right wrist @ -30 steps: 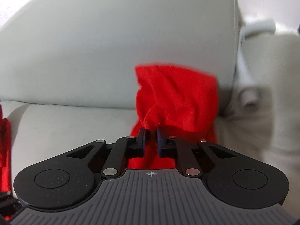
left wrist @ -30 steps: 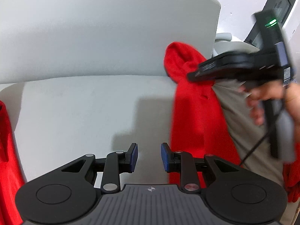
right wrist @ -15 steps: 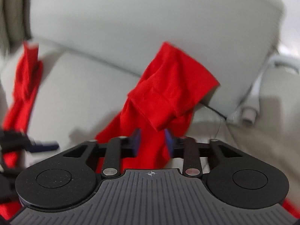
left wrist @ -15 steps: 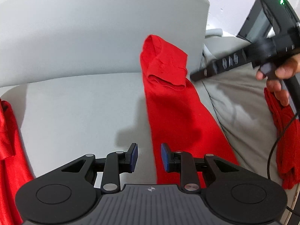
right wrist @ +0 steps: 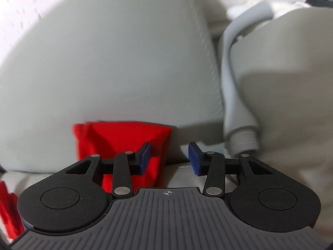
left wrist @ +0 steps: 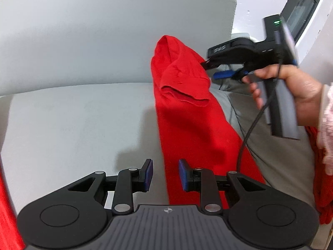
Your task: Fold clothes
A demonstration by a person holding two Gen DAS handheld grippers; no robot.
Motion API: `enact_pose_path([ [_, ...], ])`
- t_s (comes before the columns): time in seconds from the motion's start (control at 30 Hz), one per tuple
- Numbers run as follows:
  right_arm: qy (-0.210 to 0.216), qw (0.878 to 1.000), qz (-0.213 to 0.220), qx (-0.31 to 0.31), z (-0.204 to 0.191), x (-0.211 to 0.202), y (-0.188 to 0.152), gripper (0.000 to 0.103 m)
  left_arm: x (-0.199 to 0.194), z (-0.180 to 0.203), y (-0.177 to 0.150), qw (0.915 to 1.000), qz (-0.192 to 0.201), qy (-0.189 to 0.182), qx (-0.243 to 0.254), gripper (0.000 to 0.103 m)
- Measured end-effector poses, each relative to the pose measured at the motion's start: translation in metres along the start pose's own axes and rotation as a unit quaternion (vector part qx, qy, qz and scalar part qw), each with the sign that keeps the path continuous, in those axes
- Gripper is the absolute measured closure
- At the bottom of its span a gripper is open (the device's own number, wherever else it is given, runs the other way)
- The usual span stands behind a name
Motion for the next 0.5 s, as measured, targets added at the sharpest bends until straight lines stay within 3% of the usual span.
enact_pose_path([
  [0.03, -0.001, 1.000, -0.003, 0.004, -0.001, 0.006, 0.000, 0.049, 0.001, -0.001, 0.000, 1.0000, 0.000, 0.000, -0.001, 0.079],
  [0.1, 0.000, 1.000, 0.006, 0.004, -0.007, 0.011, -0.002, 0.058, 0.002, -0.001, 0.000, 1.0000, -0.002, 0.000, -0.001, 0.079],
  [0.17, 0.016, 1.000, 0.011, -0.006, -0.016, 0.008, -0.003, 0.100, 0.002, -0.001, -0.001, 1.0000, -0.001, -0.002, 0.000, 0.078],
  [0.3, 0.005, 0.996, 0.073, -0.058, -0.034, -0.034, 0.007, 0.101, 0.000, 0.002, -0.001, 1.0000, 0.002, -0.005, -0.001, 0.078],
  [0.4, -0.052, 0.982, 0.131, -0.129, -0.045, -0.069, 0.020, 0.101, -0.005, 0.005, -0.004, 1.0000, 0.002, -0.008, -0.003, 0.079],
  [0.47, -0.083, 0.973, 0.126, -0.175, -0.047, -0.073, 0.027, 0.098, -0.008, 0.010, -0.005, 1.0000, -0.001, -0.007, -0.002, 0.079],
  [0.5, -0.093, 0.974, 0.098, -0.181, -0.044, -0.065, 0.031, 0.092, -0.010, 0.013, -0.006, 1.0000, -0.003, -0.006, -0.002, 0.079],
])
Point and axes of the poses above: each gripper's, at about its wrist camera, not at the fingertips, and x roughly the way its jaws point, z to its right, y to its top, the point moved 1 cm from there along x, roughly the way its jaws point, and after that the axes turned 7 degrees about y, right-handed, at the moved point
